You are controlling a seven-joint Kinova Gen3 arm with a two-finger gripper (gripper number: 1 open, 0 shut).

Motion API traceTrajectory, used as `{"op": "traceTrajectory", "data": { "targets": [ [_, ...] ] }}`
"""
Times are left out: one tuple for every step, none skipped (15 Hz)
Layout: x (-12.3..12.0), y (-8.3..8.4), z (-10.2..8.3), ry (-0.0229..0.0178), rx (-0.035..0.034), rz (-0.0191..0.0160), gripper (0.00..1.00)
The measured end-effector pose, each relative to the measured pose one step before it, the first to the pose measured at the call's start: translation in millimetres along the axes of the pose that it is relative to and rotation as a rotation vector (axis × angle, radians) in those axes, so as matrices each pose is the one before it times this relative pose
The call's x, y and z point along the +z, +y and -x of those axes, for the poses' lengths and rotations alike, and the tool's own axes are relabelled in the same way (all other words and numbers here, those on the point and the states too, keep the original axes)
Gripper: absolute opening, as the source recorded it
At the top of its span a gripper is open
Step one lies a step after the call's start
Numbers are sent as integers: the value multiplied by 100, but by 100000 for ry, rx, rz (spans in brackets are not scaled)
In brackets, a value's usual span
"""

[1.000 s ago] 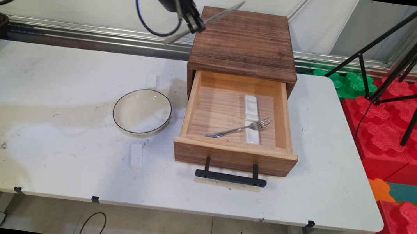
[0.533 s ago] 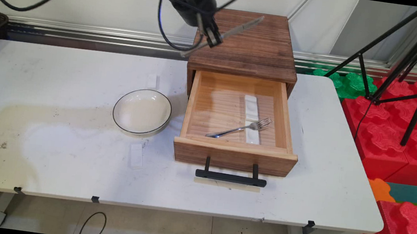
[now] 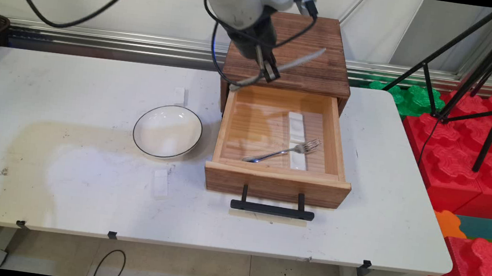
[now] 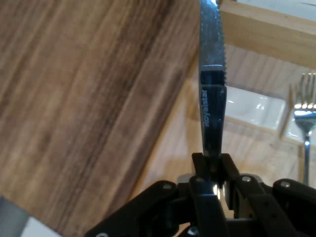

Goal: Place the picked object into the drawer

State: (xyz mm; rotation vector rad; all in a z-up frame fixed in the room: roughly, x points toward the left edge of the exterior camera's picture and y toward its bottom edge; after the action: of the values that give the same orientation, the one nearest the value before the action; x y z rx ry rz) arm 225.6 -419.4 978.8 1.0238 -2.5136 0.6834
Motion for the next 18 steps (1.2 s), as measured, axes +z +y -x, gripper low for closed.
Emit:
{"op": "traceTrajectory", "data": {
  "targets": [
    [358, 236, -69, -331, -292, 547, 0],
    [554, 338, -69, -503, -331, 774, 0],
    [365, 216, -47, -308, -145, 514, 0],
    [574, 302, -42, -472, -111, 704, 0],
    [679, 332, -61, -531, -44, 818, 0],
    [715, 291, -42, -425, -70, 818, 0],
    [628, 214, -25, -285, 11, 675, 0],
    [420, 132, -32, -137, 107, 445, 0],
    [643, 168, -38, -238, 157, 596, 0],
    [410, 97, -23, -139, 114, 327, 0],
    [632, 124, -24, -205, 191, 487, 0],
    [410, 66, -7, -112, 108, 258, 0],
    [607, 70, 7, -131, 115, 329, 0],
    [396, 36, -10, -73, 98, 216, 0],
    [597, 50, -23, -41, 100, 300, 0],
    [383, 29, 3, -61, 15, 189, 0],
    [564, 48, 23, -153, -17, 326, 0],
    [371, 39, 18, -138, -45, 253, 0]
  ]
}}
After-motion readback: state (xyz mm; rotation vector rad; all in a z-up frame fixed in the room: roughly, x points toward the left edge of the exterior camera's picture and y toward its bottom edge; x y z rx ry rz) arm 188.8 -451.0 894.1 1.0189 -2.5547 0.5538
